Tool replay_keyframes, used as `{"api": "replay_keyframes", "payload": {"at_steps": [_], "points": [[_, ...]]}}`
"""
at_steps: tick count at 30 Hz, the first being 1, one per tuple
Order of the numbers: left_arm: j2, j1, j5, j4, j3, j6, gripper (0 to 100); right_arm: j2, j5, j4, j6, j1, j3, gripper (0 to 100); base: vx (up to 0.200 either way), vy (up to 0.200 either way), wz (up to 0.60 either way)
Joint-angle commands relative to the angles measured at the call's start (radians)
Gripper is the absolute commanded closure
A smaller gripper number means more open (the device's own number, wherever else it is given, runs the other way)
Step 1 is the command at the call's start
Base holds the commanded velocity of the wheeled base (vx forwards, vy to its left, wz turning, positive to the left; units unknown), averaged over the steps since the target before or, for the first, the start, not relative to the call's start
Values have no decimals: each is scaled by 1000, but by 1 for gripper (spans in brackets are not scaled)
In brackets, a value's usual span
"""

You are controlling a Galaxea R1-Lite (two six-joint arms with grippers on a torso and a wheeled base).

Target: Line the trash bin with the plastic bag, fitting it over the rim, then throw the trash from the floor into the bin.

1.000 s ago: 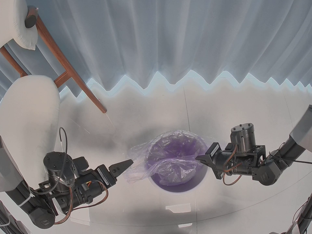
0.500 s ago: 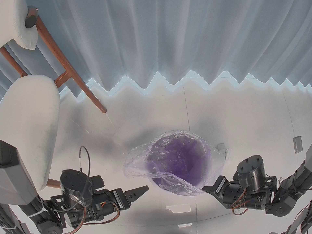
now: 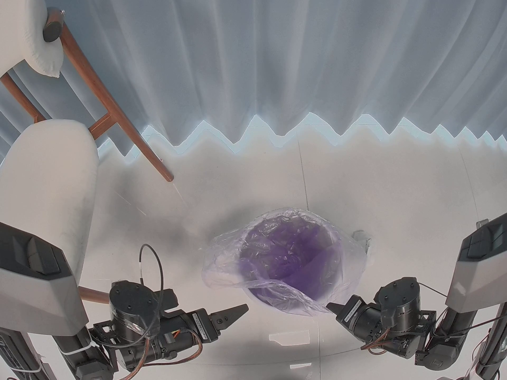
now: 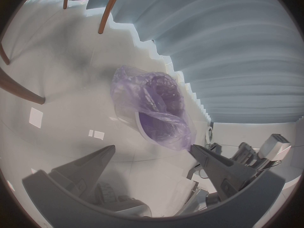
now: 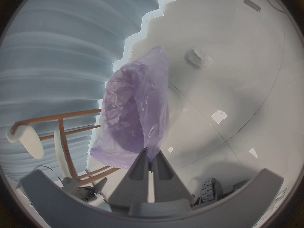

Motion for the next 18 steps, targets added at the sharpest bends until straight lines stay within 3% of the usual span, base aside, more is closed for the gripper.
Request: {"api": "replay_keyframes", "payload": {"at_steps": [1,4,12,18], "points": [[43,35,-45,-60,8,4,0,101,-9,-45,-34,-11,26,100,-200,0,0],[44,36,-42,-86,2,7,0,99,-9,-51,-45,-16,6,100,-200,0,0],[21,65,-50,-111,-50,8,0,142,57,-92,-151,-131,-257,100,0,0,0],[24,101,-74,-89,-135,7,0,180,122,-88,-211,-155,-342,100,0,0,0]]}}
